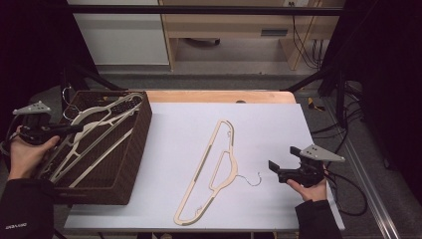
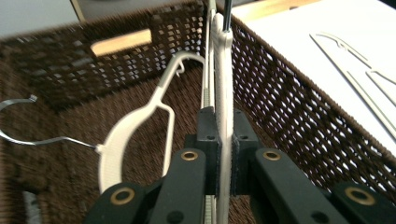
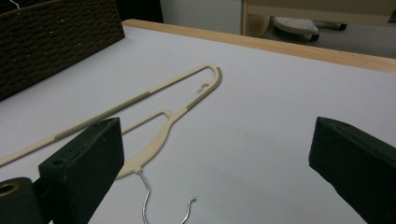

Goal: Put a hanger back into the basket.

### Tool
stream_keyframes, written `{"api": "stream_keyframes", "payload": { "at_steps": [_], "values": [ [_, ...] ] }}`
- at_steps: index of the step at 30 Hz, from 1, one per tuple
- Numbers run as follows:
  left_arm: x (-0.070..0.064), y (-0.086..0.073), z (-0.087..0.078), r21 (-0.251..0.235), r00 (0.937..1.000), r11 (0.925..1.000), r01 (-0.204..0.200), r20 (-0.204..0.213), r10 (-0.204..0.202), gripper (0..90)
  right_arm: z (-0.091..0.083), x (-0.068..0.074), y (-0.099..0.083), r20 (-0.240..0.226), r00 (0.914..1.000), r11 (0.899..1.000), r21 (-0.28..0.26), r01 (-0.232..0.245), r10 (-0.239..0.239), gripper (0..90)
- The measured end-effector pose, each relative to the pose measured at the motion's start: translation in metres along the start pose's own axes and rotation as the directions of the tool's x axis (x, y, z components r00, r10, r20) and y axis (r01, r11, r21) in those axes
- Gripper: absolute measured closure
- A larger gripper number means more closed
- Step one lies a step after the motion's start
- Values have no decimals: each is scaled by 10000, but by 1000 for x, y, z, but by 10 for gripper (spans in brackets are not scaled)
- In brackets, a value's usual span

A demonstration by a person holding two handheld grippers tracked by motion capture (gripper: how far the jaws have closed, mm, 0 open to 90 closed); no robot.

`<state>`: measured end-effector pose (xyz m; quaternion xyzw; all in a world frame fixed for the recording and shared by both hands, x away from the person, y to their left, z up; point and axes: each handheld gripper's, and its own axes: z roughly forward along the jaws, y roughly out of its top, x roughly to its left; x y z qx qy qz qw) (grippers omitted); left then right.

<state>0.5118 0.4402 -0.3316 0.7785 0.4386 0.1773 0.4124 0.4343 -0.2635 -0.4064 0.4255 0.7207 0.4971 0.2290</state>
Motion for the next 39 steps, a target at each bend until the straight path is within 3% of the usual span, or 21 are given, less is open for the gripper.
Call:
{"api": "stream_keyframes", "payload": {
  "at_steps": [8, 9, 14, 17, 21, 22, 25, 26, 31, 39],
  "values": [
    [0, -16, 19, 589, 9990, 9972, 455, 5, -456, 841, 1, 0, 0, -34, 10000, 10000, 6, -5, 5, 35],
    [-1, -22, 28, 997, 9984, 9934, 563, -85, -557, 835, 1, 1, 0, -55, 10000, 10000, 23, 20, -19, 35],
    [-1, -28, 35, 1428, 9959, 9865, 808, -509, -742, 823, 1, 1, 0, -88, 9999, 9999, 65, 77, -76, 34],
    [-1, -29, 29, 1183, 9905, 9876, 1033, -1027, -913, 808, 1, 2, 1, -95, 10000, 10000, 0, 18, -18, 34],
    [-2, -33, 15, 688, 9816, 9908, 1166, -1599, -1044, 702, 1, 2, 1, -104, 9999, 9999, 63, 93, -93, 33],
    [-1, -34, 10, 482, 9755, 9910, 1251, -1881, -1139, 670, 1, 2, 1, -112, 9999, 10000, 62, 71, -70, 33],
    [-3, -37, -4, -208, 9719, 9904, 1365, -1907, -1379, 626, 1, 2, 1, -113, 9999, 10000, 38, 71, -70, 33],
    [-5, -37, -7, -447, 9721, 9909, 1273, -1930, -1335, 607, 1, 2, 1, -112, 9999, 10000, 38, 74, -74, 32],
    [-27, -32, -20, -1196, 9857, 9905, 680, -1456, -852, 558, 0, 2, 2, -72, 10000, 10000, -25, 65, -65, 32],
    [-71, -19, -13, -1996, 9953, 9799, -64, -960, -130, 396, -1, 2, 2, -119, 9998, 9999, -64, 128, -129, 32]
  ]
}}
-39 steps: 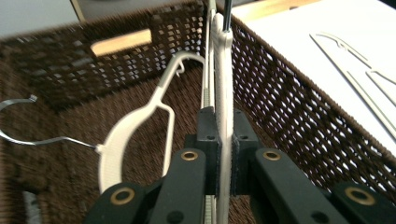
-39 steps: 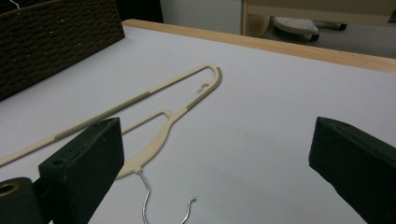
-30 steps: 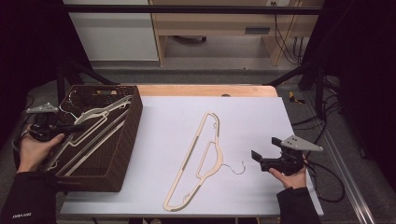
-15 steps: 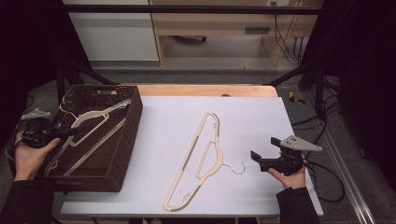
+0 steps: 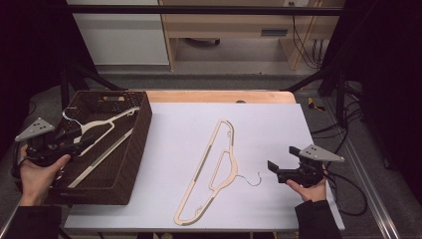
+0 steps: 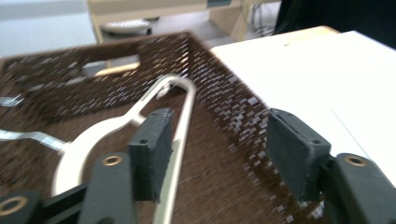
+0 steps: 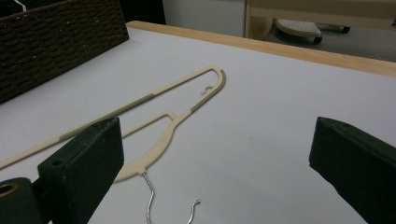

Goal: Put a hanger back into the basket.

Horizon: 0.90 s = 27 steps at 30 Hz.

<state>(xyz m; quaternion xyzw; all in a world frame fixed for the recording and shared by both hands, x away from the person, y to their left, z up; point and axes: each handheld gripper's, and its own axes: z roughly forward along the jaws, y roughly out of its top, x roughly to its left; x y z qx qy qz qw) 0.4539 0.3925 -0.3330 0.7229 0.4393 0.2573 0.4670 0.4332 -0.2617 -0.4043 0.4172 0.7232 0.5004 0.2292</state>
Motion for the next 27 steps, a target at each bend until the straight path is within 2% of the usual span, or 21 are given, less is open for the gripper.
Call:
{"api": "stream_keyframes", "payload": {
  "at_steps": [2, 5, 8, 9, 11, 14, 19, 23, 27],
  "values": [
    [-12, 3, 4, -226, 9996, 9996, -164, 245, 169, 331, 0, 0, 0, -9, 10000, 10000, 1, -2, 2, 33],
    [-29, 7, 10, -471, 9978, 9980, -421, 485, 444, 280, 0, 0, 0, -35, 10000, 10000, -34, 25, -25, 33],
    [-41, 9, 15, -770, 9956, 9964, -342, 849, 408, 224, -1, 0, 0, -50, 10000, 10000, -57, -17, 16, 34],
    [-47, 10, 18, -870, 9942, 9953, -425, 953, 508, 207, 0, 1, 0, -47, 10000, 10000, -69, -9, 8, 34],
    [-57, 12, 22, -901, 9934, 9945, -542, 962, 628, 147, -1, 1, 0, -64, 10000, 10000, -82, -15, 14, 34],
    [-69, 12, 27, -1013, 9898, 9933, -554, 1253, 680, 104, -2, 2, 1, -129, 9999, 9999, -124, 37, -39, 36],
    [-97, 7, 39, -981, 9813, 9927, -708, 1717, 869, 99, -4, 2, 1, -228, 9997, 9998, -219, -4, -1, 43],
    [-117, 4, 47, -922, 9761, 9920, -861, 1918, 1026, 89, -3, 3, 1, -287, 9996, 9998, -189, 22, -28, 42],
    [-131, 1, 55, -788, 9681, 9897, -1197, 2119, 1340, 83, -2, 3, 0, -304, 9995, 9999, -153, 44, -49, 40]
  ]
}}
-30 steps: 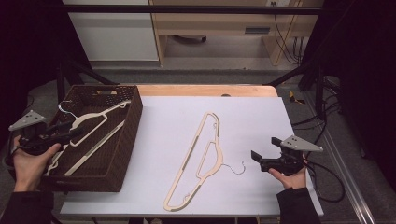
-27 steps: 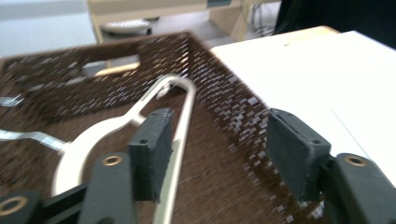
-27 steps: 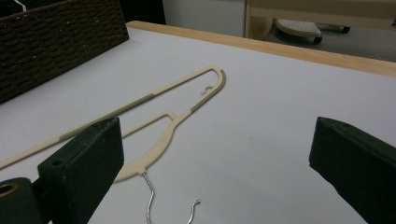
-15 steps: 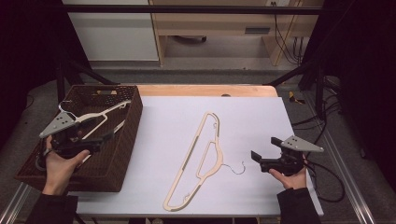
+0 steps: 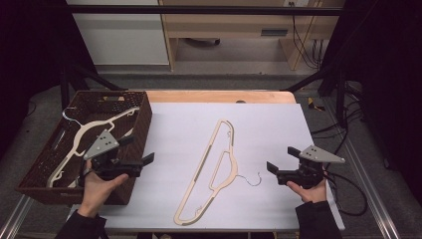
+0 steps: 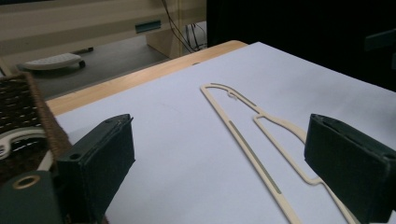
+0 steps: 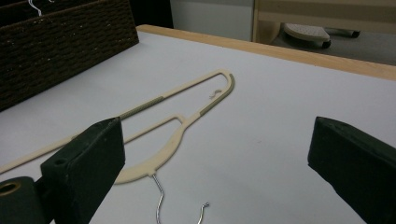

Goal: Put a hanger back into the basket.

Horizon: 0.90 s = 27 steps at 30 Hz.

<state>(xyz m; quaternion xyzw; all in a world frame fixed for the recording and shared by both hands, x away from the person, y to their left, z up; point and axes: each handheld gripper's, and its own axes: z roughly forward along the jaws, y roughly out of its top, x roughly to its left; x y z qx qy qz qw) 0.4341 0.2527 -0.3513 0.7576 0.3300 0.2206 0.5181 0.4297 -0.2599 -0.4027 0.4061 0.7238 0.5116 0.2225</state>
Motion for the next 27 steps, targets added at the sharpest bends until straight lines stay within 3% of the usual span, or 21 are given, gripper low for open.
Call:
{"api": "stream_keyframes", "payload": {
  "at_steps": [12, 21, 27],
  "values": [
    [-22, -16, 29, 547, 9987, 9984, 169, 477, -195, 78, 9, 7, -2, -186, 9998, 9995, 276, 122, -117, 42],
    [-37, -31, 51, 1297, 9965, 9915, -91, 841, -18, 81, 22, 17, -5, -467, 9987, 9972, 713, 243, -210, 88],
    [-43, -38, 60, 1513, 9951, 9884, -156, 994, 4, 86, 36, 24, -10, -843, 9957, 9923, 1145, 467, -371, 151]
  ]
}}
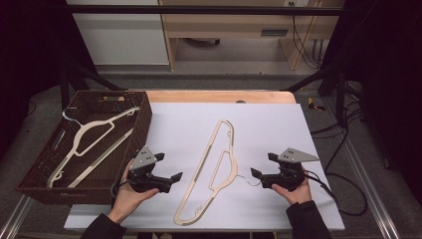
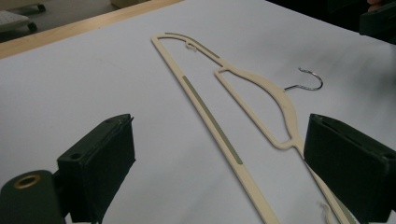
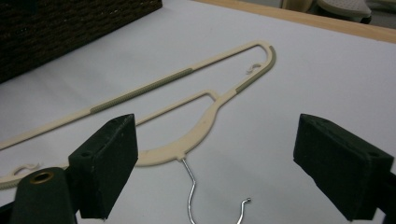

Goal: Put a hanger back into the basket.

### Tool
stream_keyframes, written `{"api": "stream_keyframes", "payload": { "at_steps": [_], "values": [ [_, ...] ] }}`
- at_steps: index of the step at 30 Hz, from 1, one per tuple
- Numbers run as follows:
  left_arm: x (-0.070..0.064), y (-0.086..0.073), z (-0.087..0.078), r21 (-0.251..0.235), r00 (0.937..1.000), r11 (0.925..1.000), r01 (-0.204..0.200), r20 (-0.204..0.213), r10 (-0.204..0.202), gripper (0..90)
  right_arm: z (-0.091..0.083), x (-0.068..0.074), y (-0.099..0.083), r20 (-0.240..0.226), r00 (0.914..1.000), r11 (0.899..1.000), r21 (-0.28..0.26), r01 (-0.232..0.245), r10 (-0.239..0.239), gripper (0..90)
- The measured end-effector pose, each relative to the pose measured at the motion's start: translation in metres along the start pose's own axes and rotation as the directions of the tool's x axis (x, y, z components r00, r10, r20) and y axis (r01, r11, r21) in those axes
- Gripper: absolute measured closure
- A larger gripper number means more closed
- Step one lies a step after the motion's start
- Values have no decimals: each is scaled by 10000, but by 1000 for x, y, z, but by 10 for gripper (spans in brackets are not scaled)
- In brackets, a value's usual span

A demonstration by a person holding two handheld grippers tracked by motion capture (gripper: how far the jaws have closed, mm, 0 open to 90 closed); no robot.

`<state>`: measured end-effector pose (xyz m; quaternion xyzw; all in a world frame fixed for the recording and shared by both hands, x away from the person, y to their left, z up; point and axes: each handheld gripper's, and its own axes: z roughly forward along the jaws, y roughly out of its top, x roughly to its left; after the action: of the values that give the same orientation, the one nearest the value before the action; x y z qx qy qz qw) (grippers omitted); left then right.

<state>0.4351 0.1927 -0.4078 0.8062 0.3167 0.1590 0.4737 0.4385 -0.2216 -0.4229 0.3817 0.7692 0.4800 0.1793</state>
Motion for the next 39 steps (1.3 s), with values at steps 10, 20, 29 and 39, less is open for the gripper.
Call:
{"api": "stream_keyframes", "payload": {
  "at_steps": [10, 20, 29, 39],
  "values": [
    [-1, -6, 9, 339, 9999, 9994, -36, 96, 33, 90, 34, 9, -13, -293, 9970, 9896, 1228, 749, -718, 311],
    [-2, -7, 11, 428, 9999, 9990, -85, 110, 80, 98, 60, 10, -22, -498, 9954, 9742, 2067, 910, -824, 480],
    [-3, -9, 14, 549, 9999, 9985, -86, 137, 79, 105, 71, 9, -27, -690, 9916, 9545, 2710, 1246, -1098, 682],
    [-6, -9, 17, 618, 9996, 9980, -135, 267, 119, 114, 71, 9, -28, -894, 9866, 9483, 2764, 1559, -1362, 831]
  ]
}}
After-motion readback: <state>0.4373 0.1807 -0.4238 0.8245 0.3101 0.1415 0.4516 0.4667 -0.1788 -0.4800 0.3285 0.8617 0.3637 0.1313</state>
